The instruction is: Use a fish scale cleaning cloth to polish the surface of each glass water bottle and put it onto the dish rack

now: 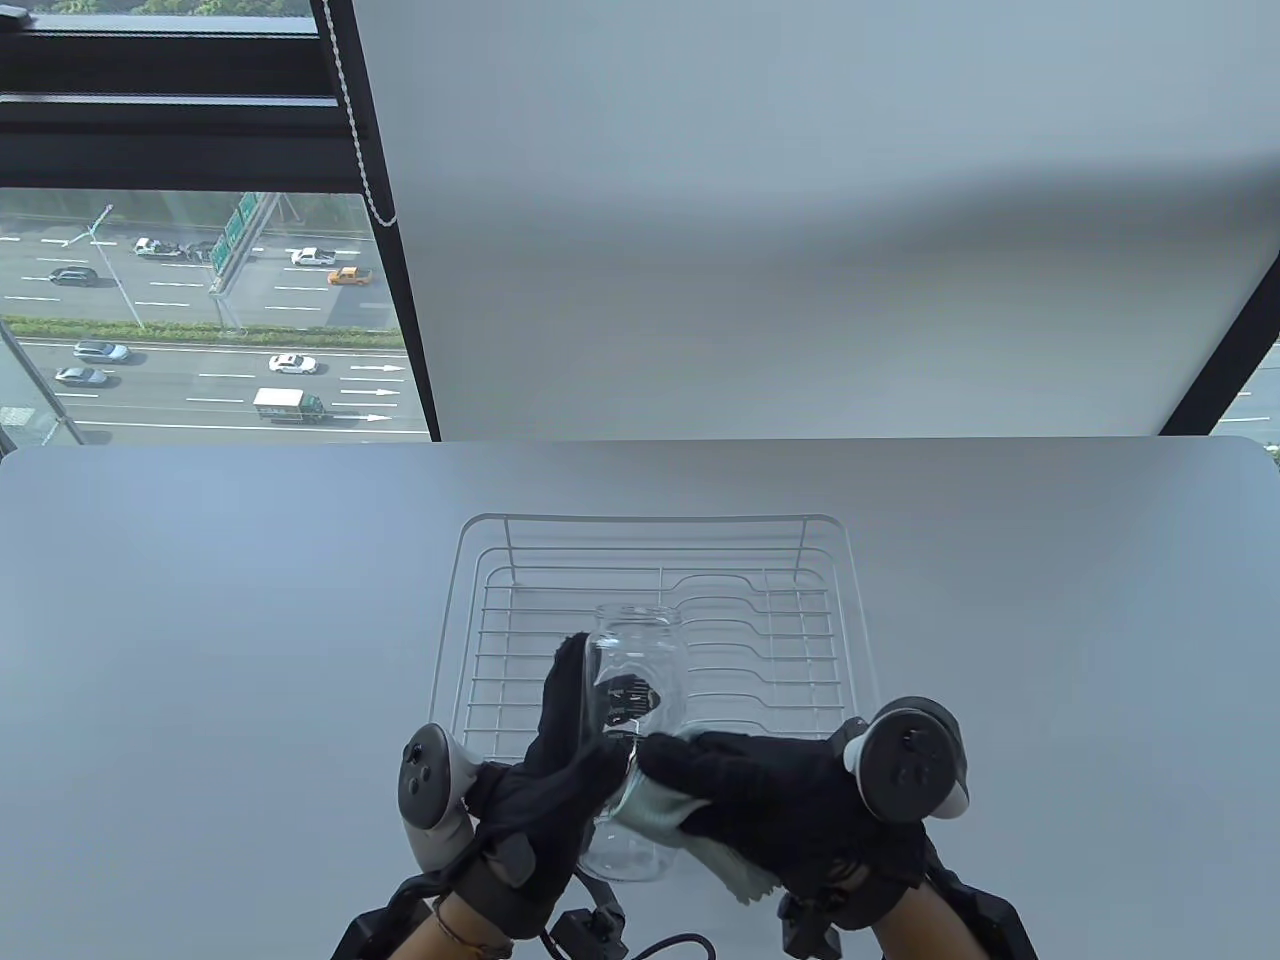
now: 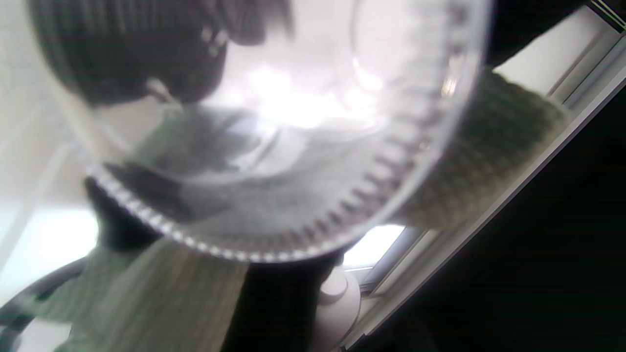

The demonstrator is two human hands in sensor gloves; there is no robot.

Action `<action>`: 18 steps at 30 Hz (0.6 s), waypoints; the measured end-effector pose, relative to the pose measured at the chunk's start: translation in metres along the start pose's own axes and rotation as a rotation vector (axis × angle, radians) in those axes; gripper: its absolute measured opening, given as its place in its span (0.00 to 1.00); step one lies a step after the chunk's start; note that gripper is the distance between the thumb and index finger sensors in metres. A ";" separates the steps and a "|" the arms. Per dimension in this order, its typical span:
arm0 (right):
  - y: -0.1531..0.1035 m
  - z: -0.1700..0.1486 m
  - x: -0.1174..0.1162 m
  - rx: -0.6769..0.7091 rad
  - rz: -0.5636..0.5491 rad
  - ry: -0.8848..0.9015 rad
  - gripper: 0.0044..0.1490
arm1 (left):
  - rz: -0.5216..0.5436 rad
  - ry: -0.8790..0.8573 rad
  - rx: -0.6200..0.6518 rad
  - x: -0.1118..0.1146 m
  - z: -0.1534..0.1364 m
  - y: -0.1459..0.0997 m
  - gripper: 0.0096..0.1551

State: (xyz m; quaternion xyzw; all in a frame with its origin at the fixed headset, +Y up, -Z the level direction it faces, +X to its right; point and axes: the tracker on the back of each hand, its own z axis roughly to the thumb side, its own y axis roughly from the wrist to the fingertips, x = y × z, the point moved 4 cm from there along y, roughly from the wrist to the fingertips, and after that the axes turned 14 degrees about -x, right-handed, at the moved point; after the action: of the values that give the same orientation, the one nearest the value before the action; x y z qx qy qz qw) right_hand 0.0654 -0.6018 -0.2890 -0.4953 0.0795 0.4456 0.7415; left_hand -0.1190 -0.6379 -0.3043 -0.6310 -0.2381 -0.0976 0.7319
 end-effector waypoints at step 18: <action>0.003 -0.006 0.002 0.020 -0.017 0.055 0.35 | -0.017 0.011 -0.026 0.001 0.000 -0.002 0.57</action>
State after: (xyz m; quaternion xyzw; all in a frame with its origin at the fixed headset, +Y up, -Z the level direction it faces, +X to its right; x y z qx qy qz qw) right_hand 0.0662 -0.6048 -0.2955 -0.5005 0.1003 0.4248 0.7477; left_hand -0.1192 -0.6380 -0.3027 -0.6379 -0.2381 -0.1106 0.7240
